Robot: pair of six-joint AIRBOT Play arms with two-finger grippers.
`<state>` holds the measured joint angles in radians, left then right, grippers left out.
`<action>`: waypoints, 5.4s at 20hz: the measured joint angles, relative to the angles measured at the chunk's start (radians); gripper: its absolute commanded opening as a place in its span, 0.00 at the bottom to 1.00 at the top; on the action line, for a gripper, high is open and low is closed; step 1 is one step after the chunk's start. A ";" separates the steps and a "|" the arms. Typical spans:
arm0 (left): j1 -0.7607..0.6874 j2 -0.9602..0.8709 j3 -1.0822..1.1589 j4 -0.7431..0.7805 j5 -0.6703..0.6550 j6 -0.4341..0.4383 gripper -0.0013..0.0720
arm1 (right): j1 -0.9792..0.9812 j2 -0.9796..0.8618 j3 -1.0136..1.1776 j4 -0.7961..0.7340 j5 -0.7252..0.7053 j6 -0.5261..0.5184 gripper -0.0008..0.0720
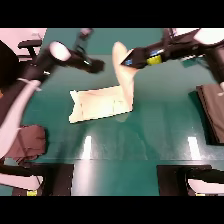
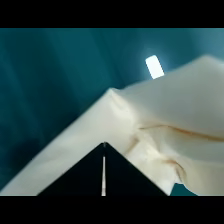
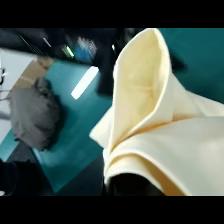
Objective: Fold the shirts.
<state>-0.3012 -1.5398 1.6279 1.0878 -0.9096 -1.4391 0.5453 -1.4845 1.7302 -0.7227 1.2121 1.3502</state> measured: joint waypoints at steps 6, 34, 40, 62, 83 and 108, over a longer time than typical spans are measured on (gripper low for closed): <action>0.217 0.269 0.003 0.125 -0.048 0.004 0.05 | 0.265 -0.280 0.172 0.052 -0.089 -0.063 0.74; 0.085 0.323 -0.061 0.133 -0.096 0.008 0.05 | -0.091 -0.403 -0.307 0.163 -0.085 -0.095 0.03; 0.063 0.320 -0.062 0.093 -0.093 0.008 0.05 | -0.098 -0.393 -0.132 0.060 -0.072 -0.090 0.03; -0.181 0.320 -0.063 0.071 -0.018 0.014 0.05 | -1.046 0.021 0.007 -0.392 -0.063 0.185 0.03; -0.181 0.320 -0.063 0.071 -0.051 0.004 0.05 | -1.342 0.374 -0.320 -0.558 0.188 0.193 0.28; -0.179 0.320 -0.063 0.082 -0.060 0.007 0.05 | -0.459 0.488 -0.291 -0.459 -0.078 0.193 0.03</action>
<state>-0.4801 -1.2194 1.5654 1.1694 -0.9695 -1.4322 0.0864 -0.9962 1.4387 -1.1812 1.1343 1.5429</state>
